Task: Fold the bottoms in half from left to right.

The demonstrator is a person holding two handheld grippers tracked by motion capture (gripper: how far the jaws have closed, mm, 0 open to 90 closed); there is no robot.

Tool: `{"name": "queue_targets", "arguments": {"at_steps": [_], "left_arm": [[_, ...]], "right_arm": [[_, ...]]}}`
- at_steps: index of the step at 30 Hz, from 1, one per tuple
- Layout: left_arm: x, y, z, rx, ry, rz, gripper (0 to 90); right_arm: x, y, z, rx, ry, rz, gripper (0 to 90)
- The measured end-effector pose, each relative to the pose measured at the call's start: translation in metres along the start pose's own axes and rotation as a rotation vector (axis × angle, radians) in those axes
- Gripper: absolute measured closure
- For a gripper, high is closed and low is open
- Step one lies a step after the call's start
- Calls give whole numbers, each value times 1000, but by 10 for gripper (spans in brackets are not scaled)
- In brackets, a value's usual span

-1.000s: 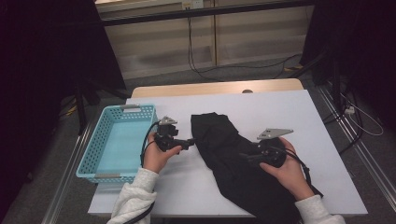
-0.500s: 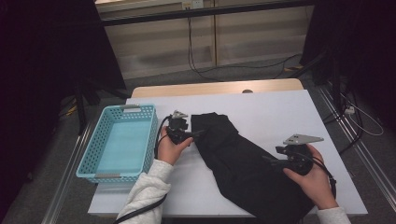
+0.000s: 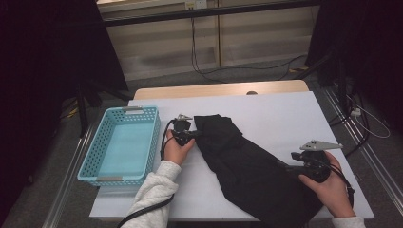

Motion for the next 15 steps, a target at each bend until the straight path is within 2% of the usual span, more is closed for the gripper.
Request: {"name": "queue_targets", "arguments": {"at_steps": [1,2,5,9,15], "left_arm": [[0,0,0,0,0,0,846],[0,2,-2,0,20,5,854],[0,12,-11,45,46,20,862],[-2,28,-24,105,58,28,863],[-9,35,-27,114,74,54,867]], "right_arm": [[0,0,0,0,0,0,322],[0,0,0,0,0,1,322],[1,0,0,3,-3,5,323],[0,1,4,-3,-8,5,327],[-5,7,7,-11,-15,1,347]]}}
Point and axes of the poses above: each handheld gripper's, and its own axes: y roughly backward along the jaws, x roughly out of its top, z roughly to its right, the point moved 2 cm from there along -y, roughly forward along the jaws, and after that the axes turned 8 degrees about -x, right-handed, at the moved point
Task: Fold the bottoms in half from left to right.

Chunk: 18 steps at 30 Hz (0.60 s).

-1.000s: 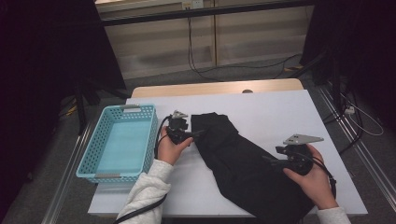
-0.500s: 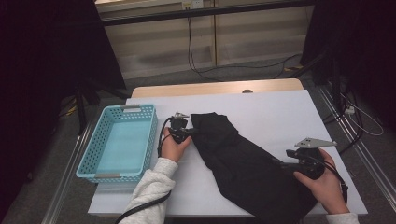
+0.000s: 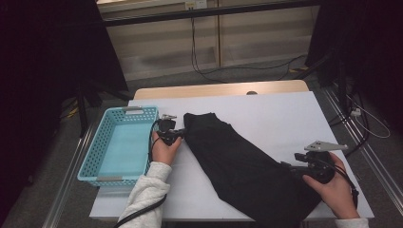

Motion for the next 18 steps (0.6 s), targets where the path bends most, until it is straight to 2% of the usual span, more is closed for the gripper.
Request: {"name": "queue_targets", "arguments": {"at_steps": [4,7,11,14,16,18], "left_arm": [[-4,3,-3,9,1,-5,877],[-2,5,0,15,-13,4,886],[-1,4,4,7,-22,17,881],[-1,2,5,4,-27,9,874],[-1,1,6,1,-23,14,859],[0,1,7,12,-30,13,797]], "right_arm": [[-8,7,4,-4,-13,-6,365],[-15,10,8,-10,-28,-19,391],[-24,5,7,20,-40,-56,468],[-30,0,4,33,-48,-86,502],[-30,0,4,30,-52,-81,554],[-30,0,3,42,-45,-84,705]]}}
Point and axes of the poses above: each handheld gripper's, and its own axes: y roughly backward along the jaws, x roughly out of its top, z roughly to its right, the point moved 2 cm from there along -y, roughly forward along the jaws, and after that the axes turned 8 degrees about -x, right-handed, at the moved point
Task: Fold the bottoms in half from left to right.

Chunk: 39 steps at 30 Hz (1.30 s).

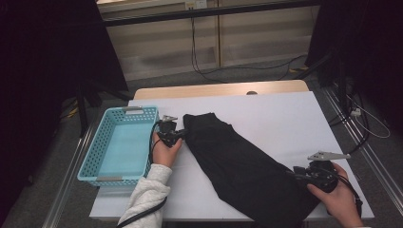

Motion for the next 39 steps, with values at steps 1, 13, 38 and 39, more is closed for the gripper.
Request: {"name": "queue_targets", "arguments": {"at_steps": [1,13,38,39], "left_arm": [[1,0,1,3,0,5,744],[8,3,16,-76,-22,35,413],[17,11,36,-119,-127,46,267],[17,11,38,-118,-135,45,266]], "right_arm": [[-1,0,-1,7,9,-2,769],[1,5,26,16,-30,-26,895],[-24,51,13,-47,-43,37,732],[-27,51,13,-51,-45,30,740]]}}
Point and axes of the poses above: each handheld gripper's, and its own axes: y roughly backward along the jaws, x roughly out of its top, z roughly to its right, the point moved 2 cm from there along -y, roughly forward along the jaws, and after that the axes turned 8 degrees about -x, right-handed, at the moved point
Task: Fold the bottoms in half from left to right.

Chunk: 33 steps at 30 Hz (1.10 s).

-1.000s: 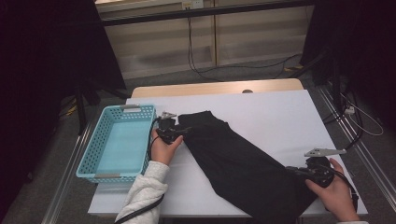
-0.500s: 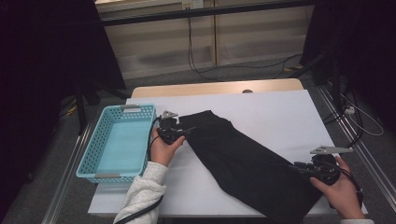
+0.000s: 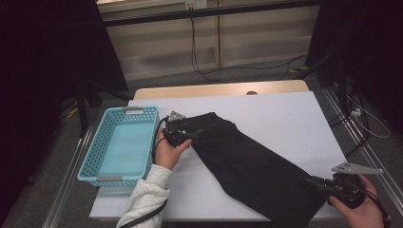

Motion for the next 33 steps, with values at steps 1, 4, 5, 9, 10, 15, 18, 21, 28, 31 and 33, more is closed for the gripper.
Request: {"name": "queue_targets", "arguments": {"at_steps": [1,4,5,9,10,15,18,21,28,31,33], "left_arm": [[0,0,1,-2,-2,3,266],[1,0,3,-2,-5,3,265],[1,0,2,-2,-6,3,264],[1,0,1,2,-4,7,262],[1,0,0,1,-5,4,262],[1,0,-1,4,-4,5,261],[1,0,0,5,-6,3,262],[1,0,0,3,-7,5,261],[1,0,1,-1,-11,1,260],[1,0,2,-3,-13,2,259],[1,-1,2,-7,-9,2,258]], "right_arm": [[-3,0,0,-5,0,-10,749],[-9,-3,-1,-20,17,-43,759],[-10,-4,-1,-27,22,-55,762],[-11,-7,2,-16,14,-54,863],[-11,-7,4,-18,14,-51,887],[-10,-3,9,-17,19,-58,900],[-8,3,13,-9,13,-44,900],[-4,11,17,-17,7,-27,900],[-2,16,23,-74,6,-17,788],[-3,12,20,-56,8,-31,767],[-4,8,19,-49,8,-38,758]]}}
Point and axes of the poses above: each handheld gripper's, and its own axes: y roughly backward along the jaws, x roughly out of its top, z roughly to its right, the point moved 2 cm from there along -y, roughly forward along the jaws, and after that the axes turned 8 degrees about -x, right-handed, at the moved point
